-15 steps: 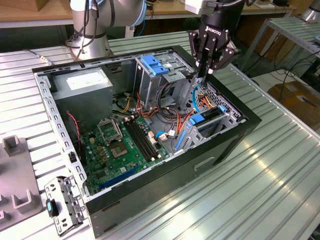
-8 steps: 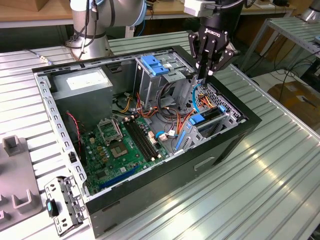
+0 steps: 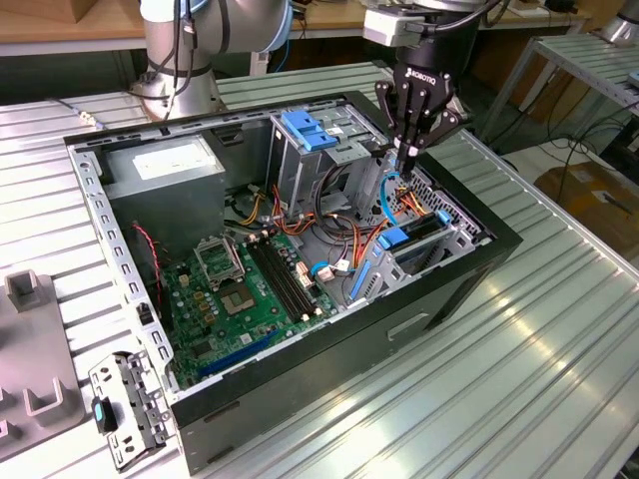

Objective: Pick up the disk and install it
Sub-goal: 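Insert the second disk wire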

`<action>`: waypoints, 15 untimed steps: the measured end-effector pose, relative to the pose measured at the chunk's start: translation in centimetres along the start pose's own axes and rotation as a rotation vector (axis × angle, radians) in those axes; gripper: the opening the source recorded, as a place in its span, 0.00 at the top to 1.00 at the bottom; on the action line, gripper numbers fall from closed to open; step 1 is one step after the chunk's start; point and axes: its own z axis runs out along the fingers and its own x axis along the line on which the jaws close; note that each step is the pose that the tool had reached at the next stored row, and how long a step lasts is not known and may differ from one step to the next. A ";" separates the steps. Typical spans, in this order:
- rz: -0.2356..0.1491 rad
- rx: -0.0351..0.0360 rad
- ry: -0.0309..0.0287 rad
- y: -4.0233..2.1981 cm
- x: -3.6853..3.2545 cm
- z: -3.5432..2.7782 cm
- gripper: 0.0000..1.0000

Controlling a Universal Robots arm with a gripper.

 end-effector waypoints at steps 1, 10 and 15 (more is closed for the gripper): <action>0.000 -0.0001 0.0018 0.00 -0.01 0.05 0.89; 0.000 -0.0007 0.0261 -0.01 -0.09 0.39 0.76; 0.001 -0.0011 0.0437 -0.02 -0.17 0.70 0.84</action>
